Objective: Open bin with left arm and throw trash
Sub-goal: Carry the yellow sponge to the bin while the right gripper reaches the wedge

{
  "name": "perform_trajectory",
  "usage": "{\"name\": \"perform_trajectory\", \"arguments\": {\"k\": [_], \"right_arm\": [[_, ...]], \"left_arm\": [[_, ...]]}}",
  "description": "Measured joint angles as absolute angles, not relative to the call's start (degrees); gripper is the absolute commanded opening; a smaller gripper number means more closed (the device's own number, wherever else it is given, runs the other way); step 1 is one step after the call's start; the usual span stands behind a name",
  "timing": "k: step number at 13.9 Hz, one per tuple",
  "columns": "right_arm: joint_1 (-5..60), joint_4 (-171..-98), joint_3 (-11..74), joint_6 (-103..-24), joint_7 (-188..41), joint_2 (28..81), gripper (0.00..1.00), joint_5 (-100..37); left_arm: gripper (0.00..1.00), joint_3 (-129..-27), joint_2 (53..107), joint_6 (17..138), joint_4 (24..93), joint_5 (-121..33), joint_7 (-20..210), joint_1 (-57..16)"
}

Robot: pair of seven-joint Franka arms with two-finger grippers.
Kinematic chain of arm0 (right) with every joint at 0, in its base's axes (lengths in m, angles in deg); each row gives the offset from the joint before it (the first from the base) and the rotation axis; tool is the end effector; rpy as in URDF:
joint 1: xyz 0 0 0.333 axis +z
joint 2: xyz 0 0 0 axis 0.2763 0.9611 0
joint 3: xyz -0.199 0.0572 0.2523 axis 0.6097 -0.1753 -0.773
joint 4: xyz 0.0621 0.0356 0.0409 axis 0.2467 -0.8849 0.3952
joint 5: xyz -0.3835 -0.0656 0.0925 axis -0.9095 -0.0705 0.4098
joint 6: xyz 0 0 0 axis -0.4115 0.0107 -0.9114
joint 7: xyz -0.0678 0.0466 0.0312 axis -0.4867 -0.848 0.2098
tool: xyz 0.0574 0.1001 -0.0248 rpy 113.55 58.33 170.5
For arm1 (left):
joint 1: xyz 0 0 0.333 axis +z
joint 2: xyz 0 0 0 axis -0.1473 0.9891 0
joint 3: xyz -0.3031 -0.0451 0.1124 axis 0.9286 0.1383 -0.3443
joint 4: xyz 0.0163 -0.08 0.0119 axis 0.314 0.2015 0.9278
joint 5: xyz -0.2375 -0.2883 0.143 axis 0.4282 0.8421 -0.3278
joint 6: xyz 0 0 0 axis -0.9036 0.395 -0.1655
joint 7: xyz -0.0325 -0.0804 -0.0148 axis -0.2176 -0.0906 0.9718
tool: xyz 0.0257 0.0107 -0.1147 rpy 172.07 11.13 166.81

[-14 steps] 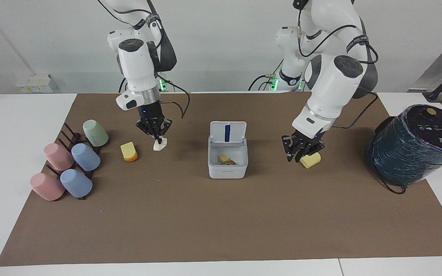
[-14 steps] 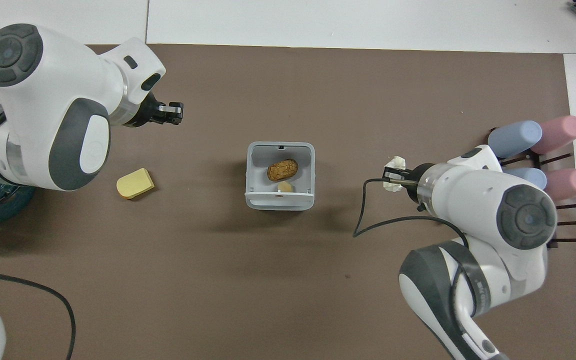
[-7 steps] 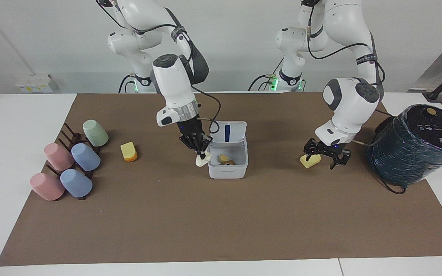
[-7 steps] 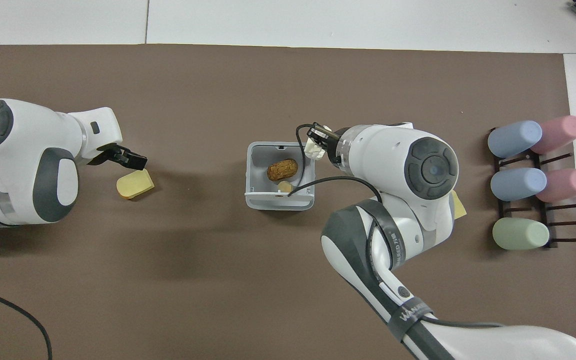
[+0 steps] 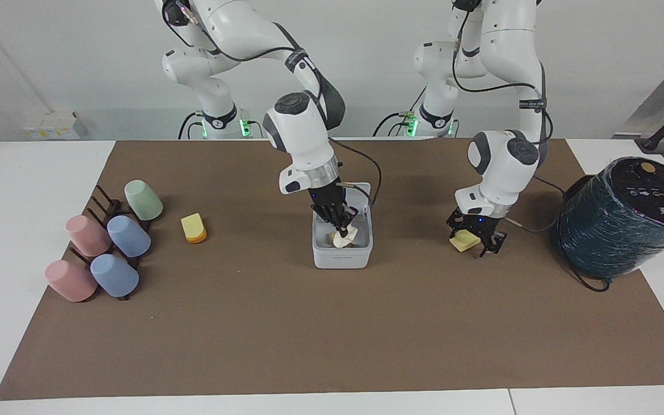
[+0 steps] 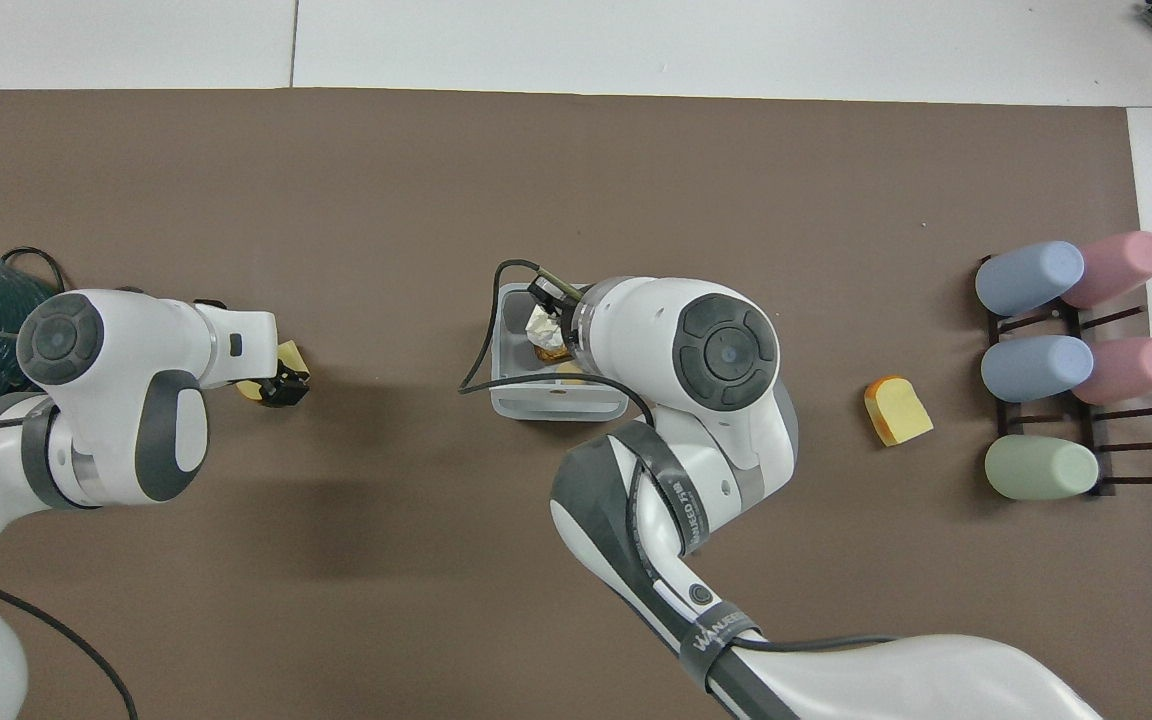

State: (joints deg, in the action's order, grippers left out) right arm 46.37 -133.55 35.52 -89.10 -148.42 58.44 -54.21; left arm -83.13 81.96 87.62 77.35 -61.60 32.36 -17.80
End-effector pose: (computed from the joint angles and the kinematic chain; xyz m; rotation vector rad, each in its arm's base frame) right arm 0.5742 0.3741 0.4006 -2.6171 0.9257 -0.2094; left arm 0.5598 -0.0710 0.2797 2.8382 -1.2831 0.2359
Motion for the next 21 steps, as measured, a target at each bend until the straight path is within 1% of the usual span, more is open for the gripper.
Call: {"name": "perform_trajectory", "arguments": {"k": [1,2,4,6,8,10,11,12,14,17,19,21], "right_arm": [[46.54,-133.54,35.52,-88.23,-148.67,58.43,1.00,-54.21],[46.53,-133.51,35.55,-87.64,-148.68,58.43,1.00,-54.21],[46.48,-133.21,35.62,-86.08,-148.68,58.40,1.00,-54.21],[46.33,-132.75,35.83,-84.22,-148.39,57.90,1.00,-54.21],[45.40,-132.52,36.16,-82.08,-144.15,56.45,1.00,-54.25],[42.82,-132.50,36.29,-80.83,-136.71,54.98,1.00,-54.25],[41.44,-132.52,36.37,-80.56,-133.35,54.57,1.00,-54.26],[40.16,-132.63,36.40,-80.41,-130.23,54.40,1.00,-54.26],[38.51,-133.72,36.47,-80.07,-125.70,54.32,1.00,-54.26],[36.16,-138.60,36.62,-79.84,-120.07,53.21,1.00,-54.35],[33.68,-142.84,36.73,-79.84,-111.90,51.68,1.00,-55.30],[29.59,-145.53,36.86,-79.85,-99.27,50.40,1.00,-56.50]], "left_arm": [[0.14,-83.07,81.61,88.09,77.69,-61.59,31.67,-17.80],[0.00,-83.11,81.28,88.08,77.72,-61.59,31.38,-17.79],[0.00,-83.22,80.82,88.01,77.29,-61.59,31.25,-17.76],[0.00,-83.30,80.86,87.38,74.99,-61.59,31.23,-17.73],[0.00,-83.43,80.87,81.85,69.00,-61.54,32.71,-17.71],[0.00,-83.13,80.80,74.38,61.46,-61.55,42.02,-18.16],[0.00,-82.92,80.80,71.48,58.51,-61.67,49.04,-19.60],[0.00,-82.74,80.80,69.18,56.39,-62.36,57.43,-22.41],[0.00,-82.47,80.83,66.65,54.61,-64.00,73.89,-29.41],[0.00,-82.07,81.00,66.44,53.73,-65.24,96.14,-39.00],[0.00,-81.91,81.02,66.44,52.94,-65.39,106.38,-43.67],[0.00,-81.84,81.05,66.75,52.49,-65.39,112.43,-46.62]]}}
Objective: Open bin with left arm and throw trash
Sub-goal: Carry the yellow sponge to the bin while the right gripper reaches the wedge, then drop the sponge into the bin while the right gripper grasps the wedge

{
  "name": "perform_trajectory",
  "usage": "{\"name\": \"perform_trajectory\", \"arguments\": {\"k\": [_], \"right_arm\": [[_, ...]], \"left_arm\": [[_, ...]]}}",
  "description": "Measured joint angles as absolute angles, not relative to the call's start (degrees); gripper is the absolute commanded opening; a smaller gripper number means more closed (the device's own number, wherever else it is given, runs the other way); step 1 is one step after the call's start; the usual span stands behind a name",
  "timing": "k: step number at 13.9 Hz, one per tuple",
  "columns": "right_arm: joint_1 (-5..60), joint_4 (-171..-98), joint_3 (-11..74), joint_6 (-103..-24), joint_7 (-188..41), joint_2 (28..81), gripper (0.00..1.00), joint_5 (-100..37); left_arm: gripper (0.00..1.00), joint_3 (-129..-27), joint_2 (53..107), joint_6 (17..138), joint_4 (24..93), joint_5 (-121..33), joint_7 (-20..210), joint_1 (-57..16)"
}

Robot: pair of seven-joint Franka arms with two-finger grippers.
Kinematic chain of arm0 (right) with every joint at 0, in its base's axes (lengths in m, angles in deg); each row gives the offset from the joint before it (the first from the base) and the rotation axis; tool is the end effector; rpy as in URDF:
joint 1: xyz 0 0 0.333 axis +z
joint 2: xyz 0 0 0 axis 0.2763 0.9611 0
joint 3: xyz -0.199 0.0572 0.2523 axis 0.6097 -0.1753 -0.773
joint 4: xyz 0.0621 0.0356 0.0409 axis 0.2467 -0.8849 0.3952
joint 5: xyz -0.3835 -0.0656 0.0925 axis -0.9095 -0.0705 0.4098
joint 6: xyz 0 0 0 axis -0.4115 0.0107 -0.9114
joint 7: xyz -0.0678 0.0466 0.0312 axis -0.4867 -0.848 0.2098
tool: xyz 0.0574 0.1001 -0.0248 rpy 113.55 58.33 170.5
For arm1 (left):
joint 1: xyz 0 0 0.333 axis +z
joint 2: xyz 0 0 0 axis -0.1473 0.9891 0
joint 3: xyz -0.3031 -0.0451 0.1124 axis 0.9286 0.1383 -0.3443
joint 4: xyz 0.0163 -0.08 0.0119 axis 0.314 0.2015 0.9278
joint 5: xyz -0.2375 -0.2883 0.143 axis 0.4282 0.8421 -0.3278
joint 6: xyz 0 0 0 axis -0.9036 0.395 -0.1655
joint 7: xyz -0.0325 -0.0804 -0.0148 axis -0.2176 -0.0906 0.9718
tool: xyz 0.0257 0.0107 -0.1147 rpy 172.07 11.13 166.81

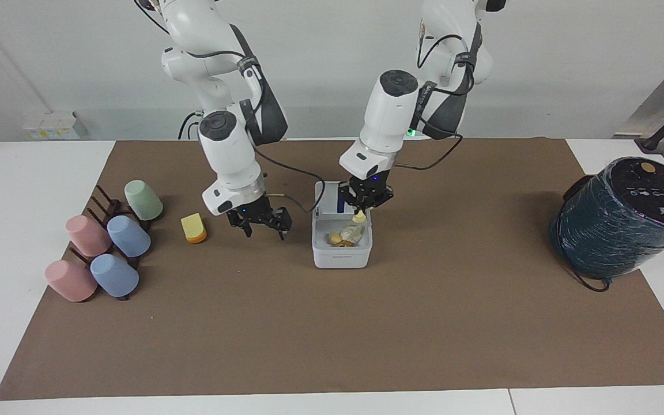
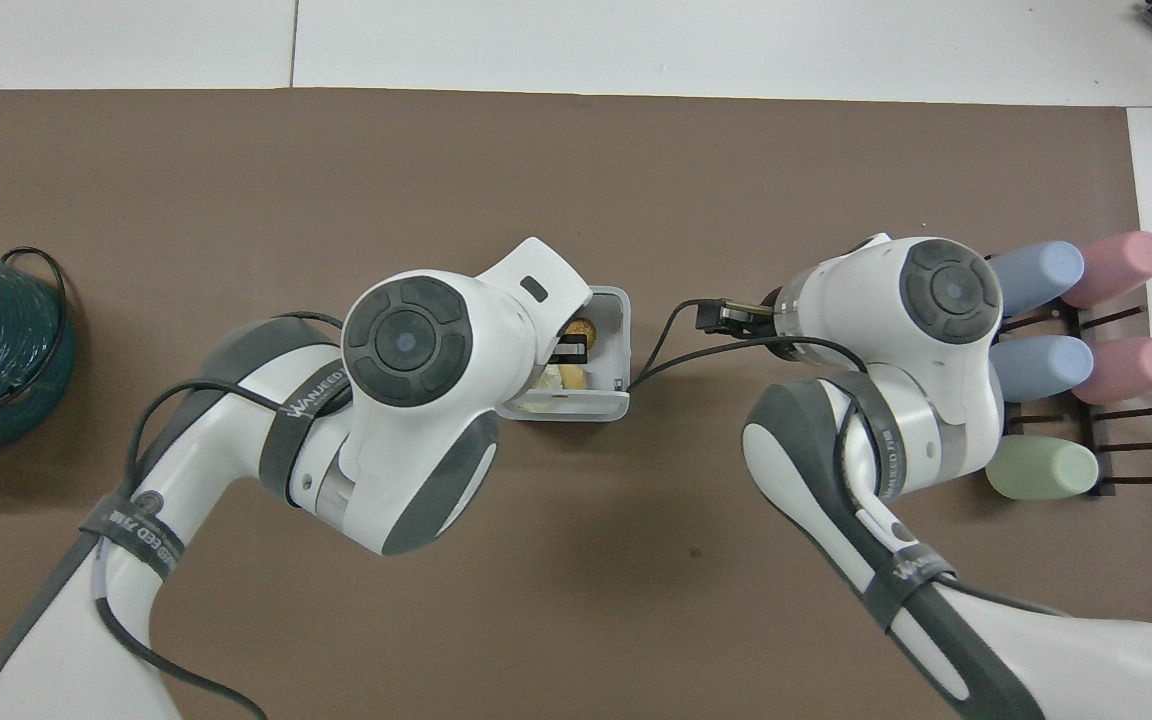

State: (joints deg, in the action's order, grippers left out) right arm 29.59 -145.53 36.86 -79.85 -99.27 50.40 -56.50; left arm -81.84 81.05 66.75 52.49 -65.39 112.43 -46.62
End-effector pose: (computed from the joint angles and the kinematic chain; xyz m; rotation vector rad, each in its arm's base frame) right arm 0.5910 0.1626 0.3716 -3.0186 0.1532 -0.1708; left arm 0.5106 -0.3956 0.4518 2.9619 -0.0729 0.2243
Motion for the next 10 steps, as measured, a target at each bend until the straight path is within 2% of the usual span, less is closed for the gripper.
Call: {"name": "perform_trajectory", "arguments": {"k": [1,2,3,7,10], "right_arm": [[27.29,-146.08,36.91,-79.85,-92.82,49.99,1.00,-56.57],[24.88,-146.37,36.93,-79.85,-86.47,49.69,1.00,-56.61],[22.80,-146.49,36.97,-79.85,-80.62,49.55,1.00,-56.62],[17.52,-149.85,36.99,-82.83,-65.94,49.02,1.00,-56.62],[15.71,-159.58,36.97,-91.64,-60.53,46.74,1.00,-56.64]], "left_arm": [[0.20,-81.84,81.12,67.45,52.55,-65.39,114.25,-47.42],[0.47,-81.86,81.30,68.80,52.76,-65.38,115.37,-47.76],[0.99,-81.94,81.56,70.42,53.03,-65.22,115.93,-47.76],[1.00,-82.78,82.18,73.09,52.42,-63.91,116.32,-47.45],[1.00,-82.77,82.43,70.66,49.21,-63.76,116.44,-47.28]]}}
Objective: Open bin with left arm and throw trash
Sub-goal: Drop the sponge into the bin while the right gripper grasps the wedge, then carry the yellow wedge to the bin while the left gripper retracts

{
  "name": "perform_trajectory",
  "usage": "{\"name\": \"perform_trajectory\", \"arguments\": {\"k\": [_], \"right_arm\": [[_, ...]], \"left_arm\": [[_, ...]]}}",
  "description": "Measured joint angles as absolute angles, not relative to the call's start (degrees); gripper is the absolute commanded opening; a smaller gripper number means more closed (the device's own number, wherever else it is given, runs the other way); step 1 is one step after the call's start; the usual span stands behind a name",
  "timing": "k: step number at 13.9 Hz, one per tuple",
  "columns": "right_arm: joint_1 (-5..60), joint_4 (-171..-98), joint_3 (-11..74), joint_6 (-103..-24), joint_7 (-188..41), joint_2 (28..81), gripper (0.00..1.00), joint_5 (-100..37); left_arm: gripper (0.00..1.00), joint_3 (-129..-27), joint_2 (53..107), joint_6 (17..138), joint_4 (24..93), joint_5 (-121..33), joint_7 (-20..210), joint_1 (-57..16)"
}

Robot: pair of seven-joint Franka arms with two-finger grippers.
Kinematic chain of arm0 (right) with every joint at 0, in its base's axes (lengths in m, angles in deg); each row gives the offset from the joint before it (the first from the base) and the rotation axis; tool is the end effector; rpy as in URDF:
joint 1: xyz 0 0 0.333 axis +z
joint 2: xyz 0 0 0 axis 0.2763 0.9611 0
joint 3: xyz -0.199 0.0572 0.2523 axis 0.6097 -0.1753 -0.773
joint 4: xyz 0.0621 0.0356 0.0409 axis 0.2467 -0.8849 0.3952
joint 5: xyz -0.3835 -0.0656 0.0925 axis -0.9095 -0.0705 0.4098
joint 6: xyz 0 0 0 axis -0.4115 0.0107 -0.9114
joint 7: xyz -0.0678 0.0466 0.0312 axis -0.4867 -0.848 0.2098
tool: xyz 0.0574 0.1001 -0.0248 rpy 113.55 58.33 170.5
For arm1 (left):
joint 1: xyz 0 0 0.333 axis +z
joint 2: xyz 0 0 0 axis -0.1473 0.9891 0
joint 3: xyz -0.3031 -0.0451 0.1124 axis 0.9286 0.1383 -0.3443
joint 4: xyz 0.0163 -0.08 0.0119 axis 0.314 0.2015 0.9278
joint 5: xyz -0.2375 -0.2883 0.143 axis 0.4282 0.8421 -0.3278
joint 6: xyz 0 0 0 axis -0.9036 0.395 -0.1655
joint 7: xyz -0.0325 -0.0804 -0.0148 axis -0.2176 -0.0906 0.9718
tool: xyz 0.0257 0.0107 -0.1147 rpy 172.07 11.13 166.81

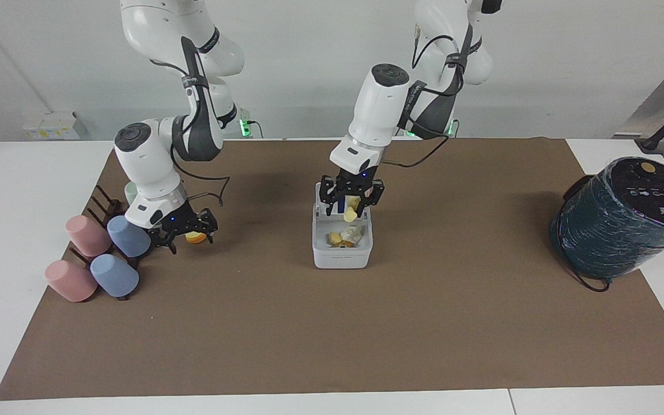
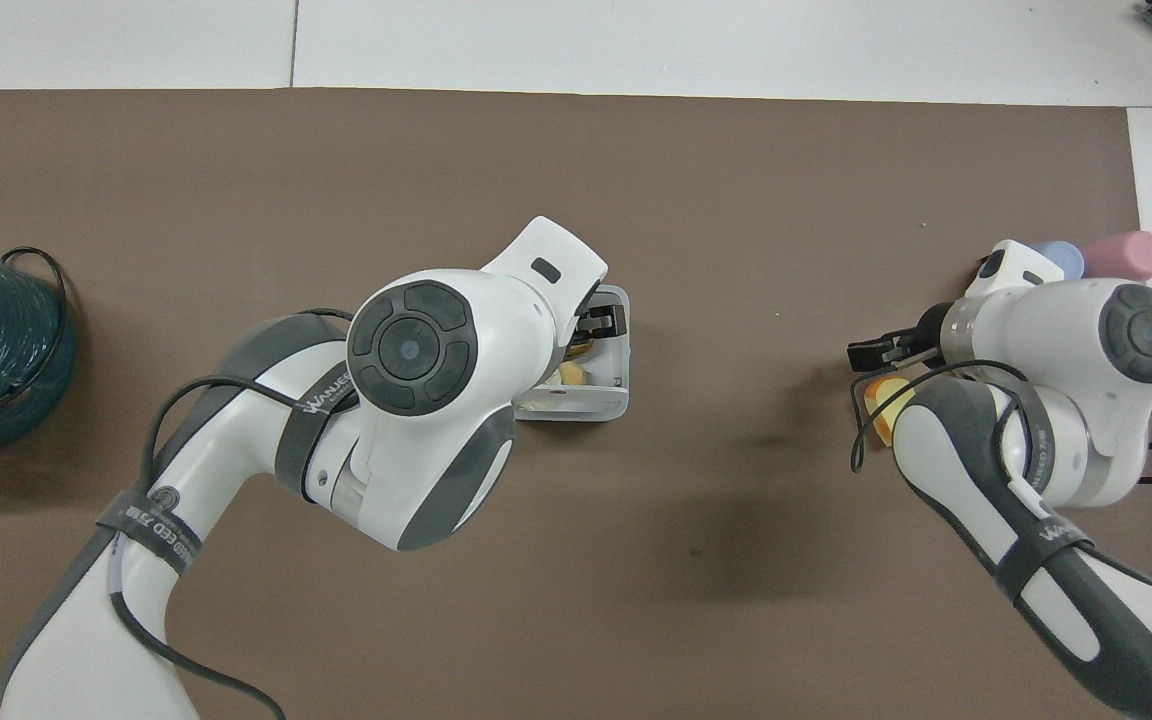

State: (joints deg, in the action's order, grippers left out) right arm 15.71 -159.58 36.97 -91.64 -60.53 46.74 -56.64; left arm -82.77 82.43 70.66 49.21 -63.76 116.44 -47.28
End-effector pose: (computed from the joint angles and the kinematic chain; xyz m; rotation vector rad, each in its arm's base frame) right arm 0.5604 0.0114 0.3193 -3.0586 -0.4935 -0.2687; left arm 0.5270 -0.4056 0.4731 2.8725 0.0587 0.3103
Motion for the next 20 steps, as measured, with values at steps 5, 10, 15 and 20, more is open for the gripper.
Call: {"name": "perform_trajectory", "arguments": {"k": [5,10,15,20], "right_arm": [[14.24,-170.38,36.89,-93.05,-52.00,41.23,0.52,-56.64],[14.10,-170.72,36.82,-93.49,-51.47,40.58,0.00,-56.66],[14.11,-170.10,36.78,-93.87,-50.72,39.83,0.00,-56.66],[14.49,-165.46,36.11,-93.89,-53.41,37.65,0.00,-56.55]], "left_arm": [[1.00,-82.77,83.68,68.97,47.34,-63.74,116.57,-47.23],[1.00,-83.92,83.39,46.94,34.55,-63.93,109.65,-39.37],[1.00,-84.39,81.88,38.06,32.14,-66.89,88.79,-24.07],[1.00,-84.36,80.18,35.00,32.13,-73.03,81.35,-18.37]]}}
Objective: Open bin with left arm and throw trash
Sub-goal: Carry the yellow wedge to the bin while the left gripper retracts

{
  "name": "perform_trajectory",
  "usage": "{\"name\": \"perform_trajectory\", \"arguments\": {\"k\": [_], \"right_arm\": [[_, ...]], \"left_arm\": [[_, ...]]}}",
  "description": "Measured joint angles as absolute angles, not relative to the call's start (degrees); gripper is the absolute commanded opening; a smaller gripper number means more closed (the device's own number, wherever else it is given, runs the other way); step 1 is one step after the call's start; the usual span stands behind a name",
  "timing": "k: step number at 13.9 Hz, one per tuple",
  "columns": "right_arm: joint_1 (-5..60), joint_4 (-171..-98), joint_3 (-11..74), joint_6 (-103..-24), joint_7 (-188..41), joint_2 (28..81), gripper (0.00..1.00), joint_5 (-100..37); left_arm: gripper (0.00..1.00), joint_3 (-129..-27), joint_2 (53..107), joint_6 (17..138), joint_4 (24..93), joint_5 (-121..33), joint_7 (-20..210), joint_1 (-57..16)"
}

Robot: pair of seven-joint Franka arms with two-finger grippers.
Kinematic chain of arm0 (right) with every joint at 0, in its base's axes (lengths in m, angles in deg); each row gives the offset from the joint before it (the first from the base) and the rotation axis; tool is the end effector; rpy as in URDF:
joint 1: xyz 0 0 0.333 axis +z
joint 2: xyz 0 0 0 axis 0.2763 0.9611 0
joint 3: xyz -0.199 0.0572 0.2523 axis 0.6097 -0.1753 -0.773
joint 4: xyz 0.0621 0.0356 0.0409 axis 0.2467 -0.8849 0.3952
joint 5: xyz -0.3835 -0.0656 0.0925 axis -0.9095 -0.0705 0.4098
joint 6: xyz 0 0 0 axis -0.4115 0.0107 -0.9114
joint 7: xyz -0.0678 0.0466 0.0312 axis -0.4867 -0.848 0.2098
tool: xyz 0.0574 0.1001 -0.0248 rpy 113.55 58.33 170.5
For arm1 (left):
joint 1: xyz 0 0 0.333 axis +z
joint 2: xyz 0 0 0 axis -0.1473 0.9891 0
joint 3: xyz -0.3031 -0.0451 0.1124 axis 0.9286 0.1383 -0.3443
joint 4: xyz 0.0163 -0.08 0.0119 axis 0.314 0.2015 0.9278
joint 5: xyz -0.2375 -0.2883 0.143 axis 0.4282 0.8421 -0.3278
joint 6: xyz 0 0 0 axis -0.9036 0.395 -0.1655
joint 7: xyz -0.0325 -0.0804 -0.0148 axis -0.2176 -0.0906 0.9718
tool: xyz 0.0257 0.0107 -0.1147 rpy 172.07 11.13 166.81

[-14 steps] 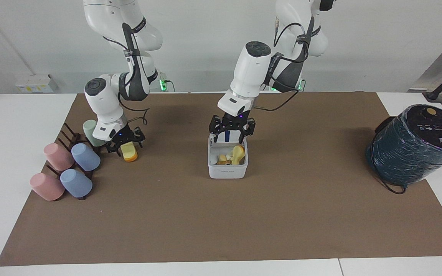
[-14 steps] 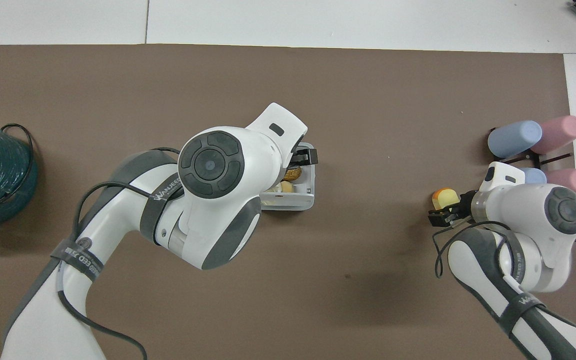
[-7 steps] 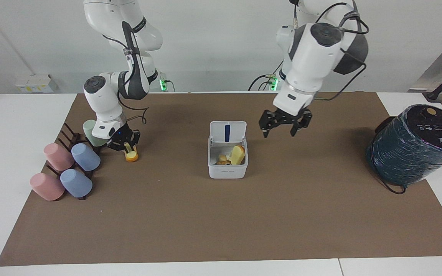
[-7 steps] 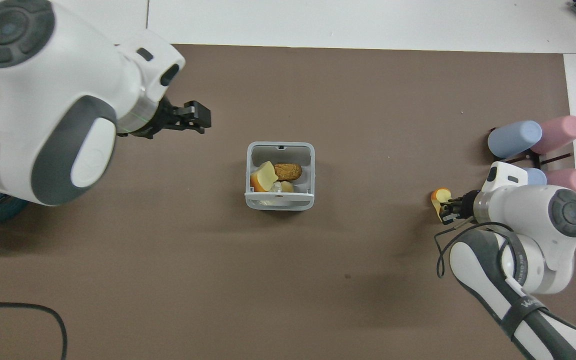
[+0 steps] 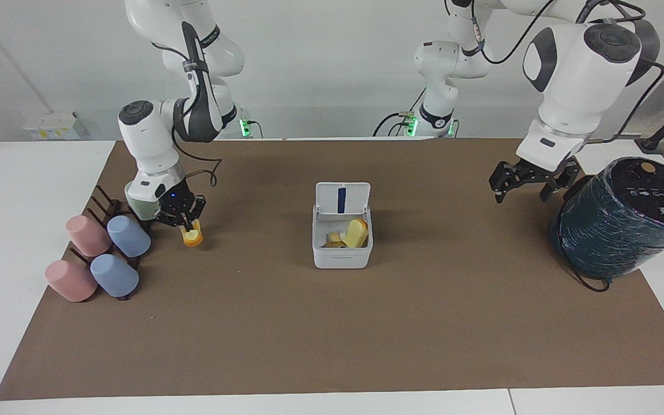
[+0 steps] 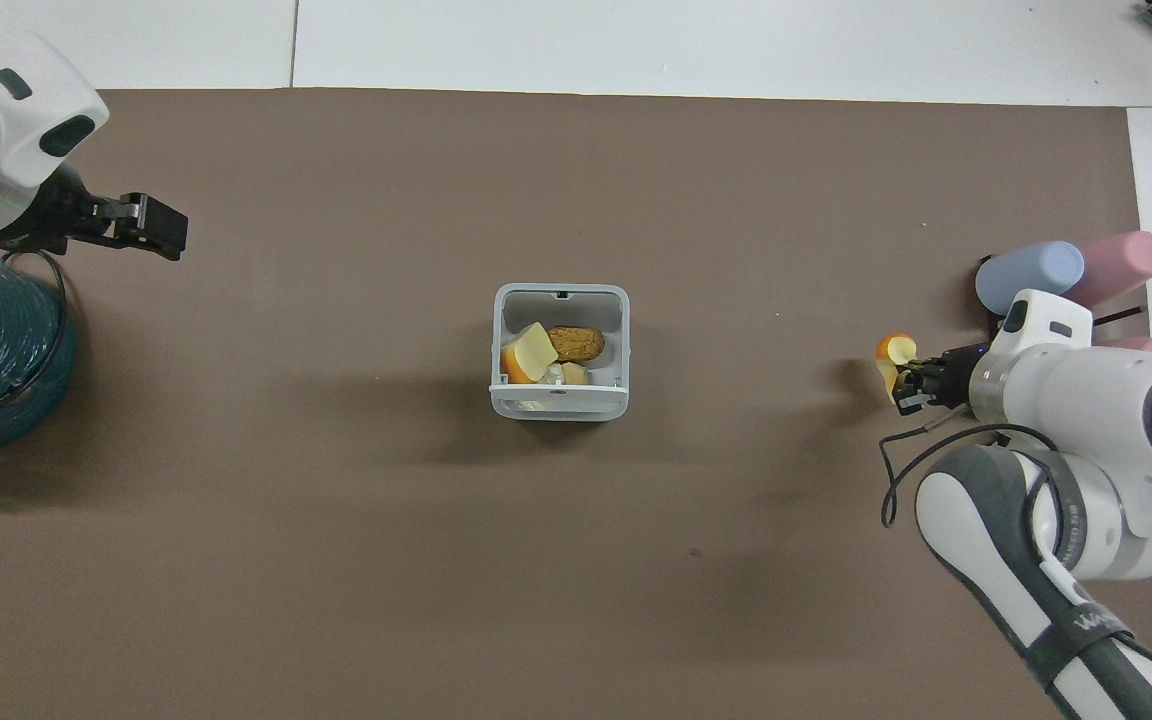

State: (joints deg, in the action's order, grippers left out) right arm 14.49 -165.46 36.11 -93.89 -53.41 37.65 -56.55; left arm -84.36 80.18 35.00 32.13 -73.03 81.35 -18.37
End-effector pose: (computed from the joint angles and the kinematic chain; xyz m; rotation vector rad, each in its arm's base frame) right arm 0.5307 0.0070 0.3642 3.0346 0.6746 0.4168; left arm 0.6240 -0.0691 0.5828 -3.0613 0.1443 -0.0672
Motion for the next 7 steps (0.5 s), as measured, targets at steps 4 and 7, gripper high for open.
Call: {"name": "perform_trajectory", "arguments": {"k": [4,7], "right_arm": [[19.99,-159.81,35.81,-93.79,-63.98,37.84,0.00,-56.48],[24.89,-155.09,35.66,-93.53,-78.46,39.73,0.00,-56.47]], "left_arm": [[1.00,-84.35,79.10,33.95,32.94,-73.15,77.12,-13.53],[1.00,-84.12,78.53,34.00,33.45,-73.15,75.66,-12.46]]}}
